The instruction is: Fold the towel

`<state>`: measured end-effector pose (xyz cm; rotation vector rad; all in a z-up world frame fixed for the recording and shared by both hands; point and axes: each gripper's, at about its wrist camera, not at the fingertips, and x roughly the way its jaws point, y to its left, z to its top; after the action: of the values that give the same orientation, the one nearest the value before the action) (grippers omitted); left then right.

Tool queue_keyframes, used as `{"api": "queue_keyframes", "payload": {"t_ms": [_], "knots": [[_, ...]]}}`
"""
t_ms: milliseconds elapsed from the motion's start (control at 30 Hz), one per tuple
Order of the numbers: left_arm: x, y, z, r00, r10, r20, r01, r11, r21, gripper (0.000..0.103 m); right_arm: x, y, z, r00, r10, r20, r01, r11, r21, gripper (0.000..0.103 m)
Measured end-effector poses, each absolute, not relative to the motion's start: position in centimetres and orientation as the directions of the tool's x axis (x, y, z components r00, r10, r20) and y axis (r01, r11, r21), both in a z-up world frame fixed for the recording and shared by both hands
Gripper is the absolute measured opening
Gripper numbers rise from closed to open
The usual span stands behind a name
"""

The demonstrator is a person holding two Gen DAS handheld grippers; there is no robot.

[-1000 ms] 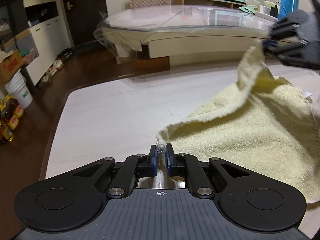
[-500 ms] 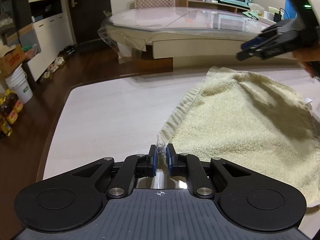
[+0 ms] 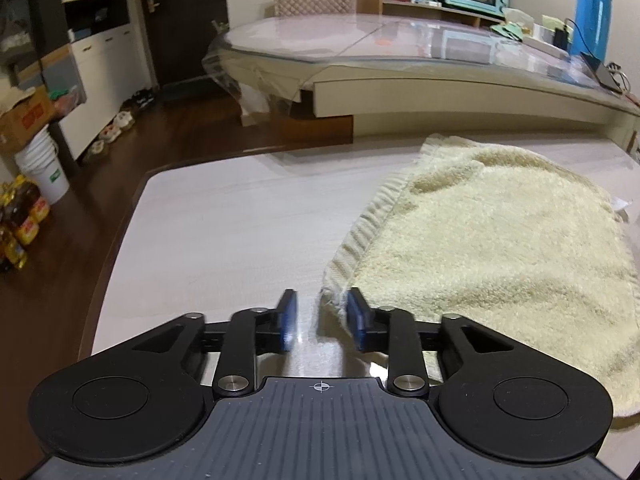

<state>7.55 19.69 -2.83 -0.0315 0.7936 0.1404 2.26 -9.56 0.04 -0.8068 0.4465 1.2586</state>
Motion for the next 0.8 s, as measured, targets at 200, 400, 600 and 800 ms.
{"api": "queue_keyframes", "payload": {"t_ms": [200, 400, 600, 800], "knots": [[7.5, 19.6, -2.9, 0.694, 0.116, -0.711, -0.145, 0.989, 0.019, 0.042, -1.0, -8.1, -1.5, 0.287, 0.660, -0.694, -0.950, 0.106, -0.293, 0.034], [7.3, 19.7, -3.0, 0.698, 0.118, -0.706, -0.151, 0.988, 0.016, 0.046, -1.3, -6.1, -2.2, 0.332, 0.636, -0.697, -0.942, 0.179, -0.286, 0.034], [7.2, 19.6, -3.0, 0.700, 0.118, -0.704, -0.144, 0.989, 0.023, 0.049, -1.1, -6.0, -2.6, 0.422, 0.583, -0.694, -0.906, 0.232, -0.355, 0.028], [7.2, 19.8, -3.0, 0.705, 0.110, -0.701, -0.137, 0.990, 0.017, 0.051, -1.5, -6.0, -3.1, 0.468, 0.556, -0.687, -0.881, 0.231, -0.413, 0.018]]}}
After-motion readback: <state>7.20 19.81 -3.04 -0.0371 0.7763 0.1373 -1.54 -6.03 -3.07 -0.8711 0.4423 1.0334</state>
